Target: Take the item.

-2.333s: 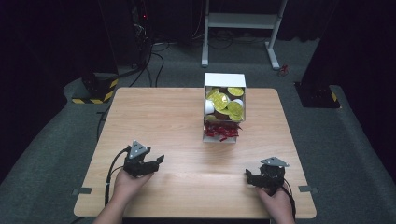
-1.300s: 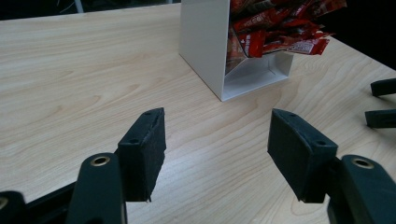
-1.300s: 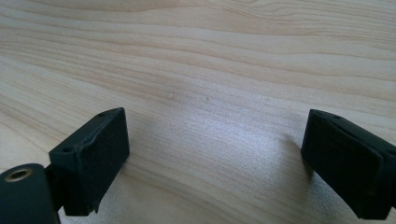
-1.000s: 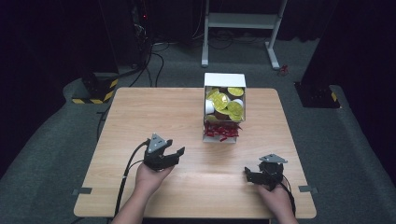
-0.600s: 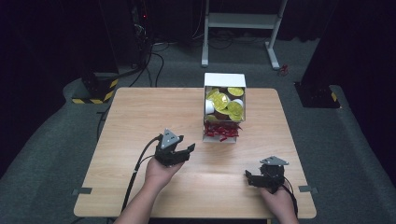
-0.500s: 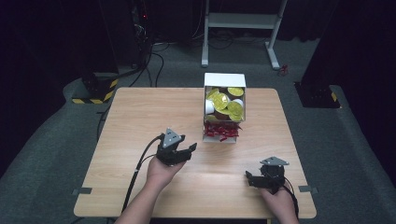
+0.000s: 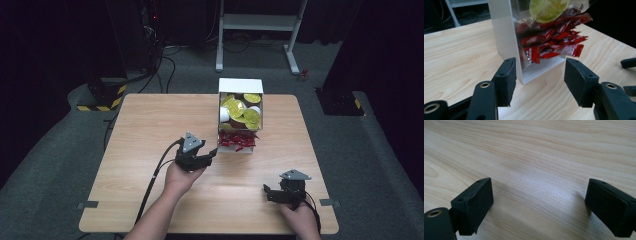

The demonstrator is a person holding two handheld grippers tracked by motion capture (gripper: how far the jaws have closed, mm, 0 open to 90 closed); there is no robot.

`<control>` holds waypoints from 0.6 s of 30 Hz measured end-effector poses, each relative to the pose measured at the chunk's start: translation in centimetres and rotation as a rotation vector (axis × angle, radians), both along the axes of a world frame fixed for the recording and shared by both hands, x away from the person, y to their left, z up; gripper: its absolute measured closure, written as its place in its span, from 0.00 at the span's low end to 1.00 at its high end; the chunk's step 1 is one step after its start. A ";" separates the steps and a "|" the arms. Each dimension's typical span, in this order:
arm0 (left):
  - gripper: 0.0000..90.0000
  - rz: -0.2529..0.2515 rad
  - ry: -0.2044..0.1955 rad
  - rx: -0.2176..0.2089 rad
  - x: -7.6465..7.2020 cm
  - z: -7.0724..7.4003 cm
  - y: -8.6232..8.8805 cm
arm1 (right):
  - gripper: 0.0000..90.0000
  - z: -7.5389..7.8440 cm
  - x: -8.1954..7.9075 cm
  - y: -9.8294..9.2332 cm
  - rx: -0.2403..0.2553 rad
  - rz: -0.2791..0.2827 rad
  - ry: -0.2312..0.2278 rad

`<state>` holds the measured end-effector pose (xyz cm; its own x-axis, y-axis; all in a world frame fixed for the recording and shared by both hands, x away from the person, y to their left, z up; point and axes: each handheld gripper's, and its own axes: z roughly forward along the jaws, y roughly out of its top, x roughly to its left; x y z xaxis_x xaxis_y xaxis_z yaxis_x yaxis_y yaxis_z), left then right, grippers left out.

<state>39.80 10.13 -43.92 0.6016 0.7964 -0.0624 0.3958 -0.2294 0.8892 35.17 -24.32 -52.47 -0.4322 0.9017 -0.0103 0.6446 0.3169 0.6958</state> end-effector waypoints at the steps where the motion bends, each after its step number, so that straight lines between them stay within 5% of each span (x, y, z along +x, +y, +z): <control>1: 0.48 -0.001 0.001 -0.007 0.1 0.1 -0.1 | 0.09 0.0 0.0 0.0 0.000 0.000 0.000; 8: 0.50 -0.011 -0.002 0.010 0.8 0.4 -0.4 | 0.09 0.0 0.0 0.0 0.001 0.001 0.002; 18: 0.59 0.002 -0.003 -0.029 2.0 0.3 -0.9 | 0.09 0.0 0.0 0.0 0.002 0.000 0.003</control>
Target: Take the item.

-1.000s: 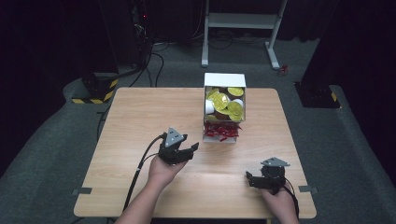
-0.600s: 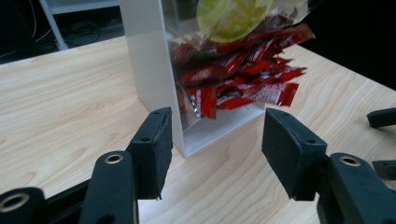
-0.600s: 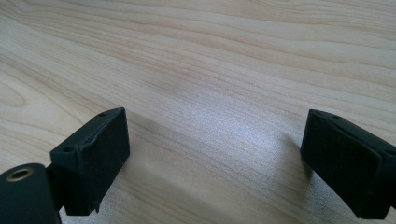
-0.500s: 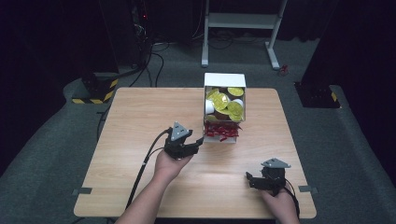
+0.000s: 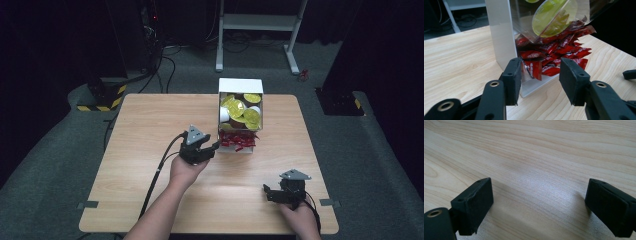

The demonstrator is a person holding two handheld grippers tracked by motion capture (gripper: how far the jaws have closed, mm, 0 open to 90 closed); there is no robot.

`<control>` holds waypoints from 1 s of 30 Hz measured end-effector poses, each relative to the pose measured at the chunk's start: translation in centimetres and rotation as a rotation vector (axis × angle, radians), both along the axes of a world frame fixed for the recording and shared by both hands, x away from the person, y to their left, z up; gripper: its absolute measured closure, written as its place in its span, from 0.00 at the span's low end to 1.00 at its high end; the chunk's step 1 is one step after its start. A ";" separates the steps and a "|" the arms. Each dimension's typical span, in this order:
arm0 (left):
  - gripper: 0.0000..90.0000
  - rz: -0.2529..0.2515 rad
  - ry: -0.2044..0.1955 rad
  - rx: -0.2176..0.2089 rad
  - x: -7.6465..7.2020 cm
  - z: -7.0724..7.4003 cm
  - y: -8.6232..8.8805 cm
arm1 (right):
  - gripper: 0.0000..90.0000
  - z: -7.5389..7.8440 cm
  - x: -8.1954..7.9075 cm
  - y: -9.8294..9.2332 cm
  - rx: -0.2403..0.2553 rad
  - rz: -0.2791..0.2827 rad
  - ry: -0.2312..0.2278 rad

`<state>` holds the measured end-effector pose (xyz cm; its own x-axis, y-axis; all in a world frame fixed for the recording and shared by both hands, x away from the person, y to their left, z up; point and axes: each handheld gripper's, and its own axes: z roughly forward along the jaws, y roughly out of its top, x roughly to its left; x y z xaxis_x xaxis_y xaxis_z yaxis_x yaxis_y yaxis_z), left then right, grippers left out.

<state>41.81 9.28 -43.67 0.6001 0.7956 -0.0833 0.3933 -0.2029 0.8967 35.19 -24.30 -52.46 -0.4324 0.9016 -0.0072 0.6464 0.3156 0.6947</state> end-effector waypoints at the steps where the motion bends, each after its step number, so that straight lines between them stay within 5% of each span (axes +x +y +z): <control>1: 0.60 -0.002 0.005 0.001 0.1 -0.1 -0.1 | 0.09 0.0 0.0 0.0 0.000 0.000 0.000; 21: 0.57 0.026 -0.001 0.050 2.5 -1.2 -3.2 | 0.09 0.0 -0.1 -0.1 0.000 0.007 -0.002; 30: 0.61 0.020 0.002 0.017 3.0 -1.1 -3.7 | 0.10 0.0 -0.2 -0.1 -0.002 0.014 -0.004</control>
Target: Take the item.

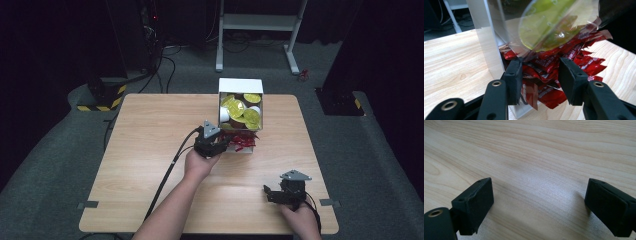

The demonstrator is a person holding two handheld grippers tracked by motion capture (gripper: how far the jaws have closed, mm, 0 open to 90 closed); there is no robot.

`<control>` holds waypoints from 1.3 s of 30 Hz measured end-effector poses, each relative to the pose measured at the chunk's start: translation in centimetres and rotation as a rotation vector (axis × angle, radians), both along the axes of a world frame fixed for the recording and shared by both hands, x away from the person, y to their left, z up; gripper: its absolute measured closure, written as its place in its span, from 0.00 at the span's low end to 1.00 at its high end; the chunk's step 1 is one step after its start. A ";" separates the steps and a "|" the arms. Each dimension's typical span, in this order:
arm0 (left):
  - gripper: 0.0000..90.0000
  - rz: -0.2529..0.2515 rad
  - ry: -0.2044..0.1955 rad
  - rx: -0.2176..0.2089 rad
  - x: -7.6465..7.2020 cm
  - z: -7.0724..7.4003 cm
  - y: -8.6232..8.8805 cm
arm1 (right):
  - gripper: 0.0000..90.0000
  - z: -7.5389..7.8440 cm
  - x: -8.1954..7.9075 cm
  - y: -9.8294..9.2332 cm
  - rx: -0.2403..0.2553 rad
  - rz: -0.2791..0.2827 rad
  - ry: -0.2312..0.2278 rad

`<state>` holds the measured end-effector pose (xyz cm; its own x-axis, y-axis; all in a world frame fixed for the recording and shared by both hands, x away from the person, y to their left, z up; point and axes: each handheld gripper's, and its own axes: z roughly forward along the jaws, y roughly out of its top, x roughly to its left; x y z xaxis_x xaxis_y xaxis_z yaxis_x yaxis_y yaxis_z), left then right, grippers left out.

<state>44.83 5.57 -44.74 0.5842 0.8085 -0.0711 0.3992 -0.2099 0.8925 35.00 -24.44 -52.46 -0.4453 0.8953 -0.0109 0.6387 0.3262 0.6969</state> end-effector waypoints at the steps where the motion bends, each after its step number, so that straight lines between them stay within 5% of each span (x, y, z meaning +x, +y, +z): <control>1: 0.63 -0.001 0.004 -0.002 0.0 0.0 0.1 | 0.10 0.0 -0.1 0.0 0.000 0.001 0.001; 19: 0.94 -0.005 -0.016 0.037 -0.8 0.4 0.6 | 0.10 0.0 -0.1 0.0 -0.001 0.005 -0.001; 30: 0.96 -0.011 -0.033 0.003 -2.6 0.8 1.0 | 0.10 0.0 -0.1 0.0 -0.002 0.006 -0.001; 39: 0.87 -0.023 -0.084 0.034 -3.6 1.2 1.1 | 0.09 0.0 -0.1 0.0 -0.002 0.006 -0.002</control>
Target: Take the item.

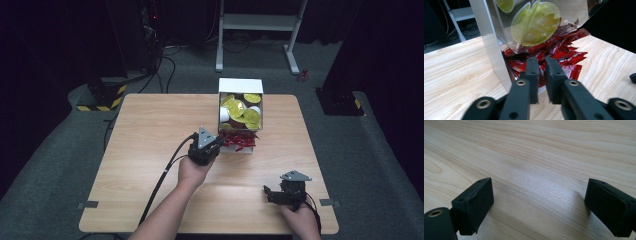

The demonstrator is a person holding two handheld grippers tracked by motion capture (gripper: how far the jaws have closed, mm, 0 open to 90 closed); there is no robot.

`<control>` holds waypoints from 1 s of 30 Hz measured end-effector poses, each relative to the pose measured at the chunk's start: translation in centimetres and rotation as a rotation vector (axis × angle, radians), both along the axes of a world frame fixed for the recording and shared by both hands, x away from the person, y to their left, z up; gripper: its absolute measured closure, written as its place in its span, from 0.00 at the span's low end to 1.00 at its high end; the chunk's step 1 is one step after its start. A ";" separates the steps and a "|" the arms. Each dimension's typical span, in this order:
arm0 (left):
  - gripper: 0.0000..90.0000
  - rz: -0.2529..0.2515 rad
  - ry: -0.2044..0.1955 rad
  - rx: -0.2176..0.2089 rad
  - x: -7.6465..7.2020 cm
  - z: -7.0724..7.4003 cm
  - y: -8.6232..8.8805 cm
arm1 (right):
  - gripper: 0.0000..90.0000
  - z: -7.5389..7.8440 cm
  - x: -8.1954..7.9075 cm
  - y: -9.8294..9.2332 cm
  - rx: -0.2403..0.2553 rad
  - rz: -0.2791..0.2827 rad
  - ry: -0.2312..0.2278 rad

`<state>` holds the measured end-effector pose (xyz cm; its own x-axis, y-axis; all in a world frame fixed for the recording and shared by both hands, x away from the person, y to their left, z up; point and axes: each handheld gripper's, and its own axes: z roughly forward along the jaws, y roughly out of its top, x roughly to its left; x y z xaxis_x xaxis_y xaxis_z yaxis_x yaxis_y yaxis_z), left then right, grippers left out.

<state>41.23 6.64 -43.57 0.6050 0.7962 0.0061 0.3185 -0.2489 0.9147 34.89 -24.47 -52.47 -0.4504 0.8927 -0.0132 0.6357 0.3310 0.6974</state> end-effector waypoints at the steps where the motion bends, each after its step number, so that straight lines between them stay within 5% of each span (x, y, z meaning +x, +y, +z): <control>1: 0.83 0.004 -0.008 0.003 -0.1 0.0 0.0 | 0.10 0.0 0.0 0.0 0.001 -0.001 0.001; 7: 0.57 0.034 -0.021 0.068 -0.1 -0.2 -0.4 | 0.10 0.0 0.0 0.0 0.000 0.000 0.000; 14: 0.48 0.041 0.029 0.073 1.3 -0.6 -0.9 | 0.10 0.0 0.0 0.0 0.001 0.000 0.000; 22: 0.51 0.040 0.059 0.075 2.5 -0.8 -1.8 | 0.10 0.0 0.0 0.0 0.001 0.000 0.000; 30: 0.73 0.042 0.076 0.053 2.8 -1.0 -1.4 | 0.10 0.0 0.0 0.0 0.001 0.000 0.000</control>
